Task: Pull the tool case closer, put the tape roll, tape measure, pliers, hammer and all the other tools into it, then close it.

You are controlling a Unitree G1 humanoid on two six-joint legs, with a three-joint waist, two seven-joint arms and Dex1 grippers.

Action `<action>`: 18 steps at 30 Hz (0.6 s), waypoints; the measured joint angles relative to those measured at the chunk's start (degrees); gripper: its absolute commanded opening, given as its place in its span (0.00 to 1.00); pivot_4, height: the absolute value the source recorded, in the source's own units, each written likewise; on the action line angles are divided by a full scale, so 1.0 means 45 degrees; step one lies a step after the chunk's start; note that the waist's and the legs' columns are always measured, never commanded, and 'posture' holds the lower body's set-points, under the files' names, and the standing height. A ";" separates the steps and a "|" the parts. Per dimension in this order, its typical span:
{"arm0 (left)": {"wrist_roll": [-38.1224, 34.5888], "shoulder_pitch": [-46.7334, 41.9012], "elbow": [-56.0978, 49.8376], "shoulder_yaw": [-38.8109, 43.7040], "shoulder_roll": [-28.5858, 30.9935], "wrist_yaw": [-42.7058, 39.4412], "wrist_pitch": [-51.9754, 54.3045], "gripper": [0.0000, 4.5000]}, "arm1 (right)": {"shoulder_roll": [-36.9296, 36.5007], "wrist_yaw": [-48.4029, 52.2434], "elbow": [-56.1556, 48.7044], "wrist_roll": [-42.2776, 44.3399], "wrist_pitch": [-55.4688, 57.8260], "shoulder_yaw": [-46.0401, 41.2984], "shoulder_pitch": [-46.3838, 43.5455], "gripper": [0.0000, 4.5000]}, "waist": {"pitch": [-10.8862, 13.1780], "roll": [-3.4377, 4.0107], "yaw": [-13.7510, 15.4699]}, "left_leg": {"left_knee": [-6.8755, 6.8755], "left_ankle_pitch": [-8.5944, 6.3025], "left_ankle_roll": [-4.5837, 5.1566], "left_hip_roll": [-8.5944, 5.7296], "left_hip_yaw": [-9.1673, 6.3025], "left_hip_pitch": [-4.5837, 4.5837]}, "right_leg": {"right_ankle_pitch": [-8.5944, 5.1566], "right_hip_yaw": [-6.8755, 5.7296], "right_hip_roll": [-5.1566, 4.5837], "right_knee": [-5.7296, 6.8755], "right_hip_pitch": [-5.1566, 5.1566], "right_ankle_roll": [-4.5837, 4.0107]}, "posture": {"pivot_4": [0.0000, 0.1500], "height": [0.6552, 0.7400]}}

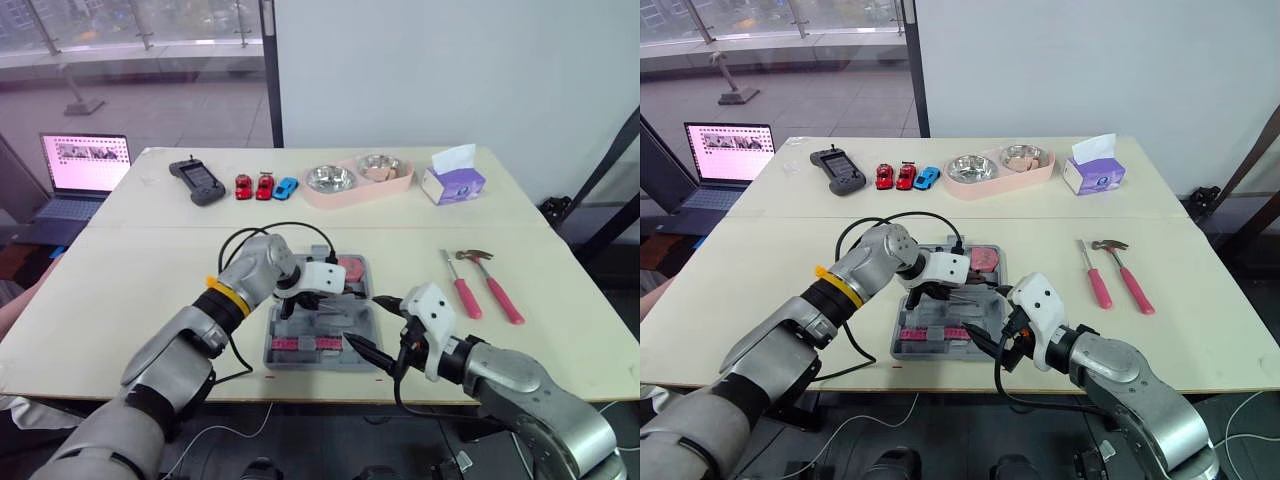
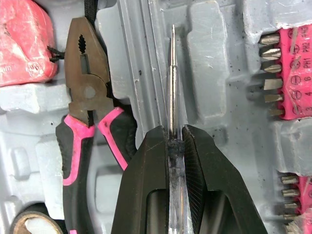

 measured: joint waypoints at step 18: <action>-0.0025 0.0313 -0.0892 0.0072 0.0439 -0.0506 0.0532 0.01 | 0.0000 -0.0005 -0.0145 0.0003 0.0151 -0.0002 -0.0002 1.00 | 0.0000 0.0000 -0.0015 | -0.0002 0.0000 -0.0001 0.0001 -0.0002 -0.0001 | 0.0000 0.0000 0.0003 0.0001 -0.0002 0.0000 | 1.00 1.00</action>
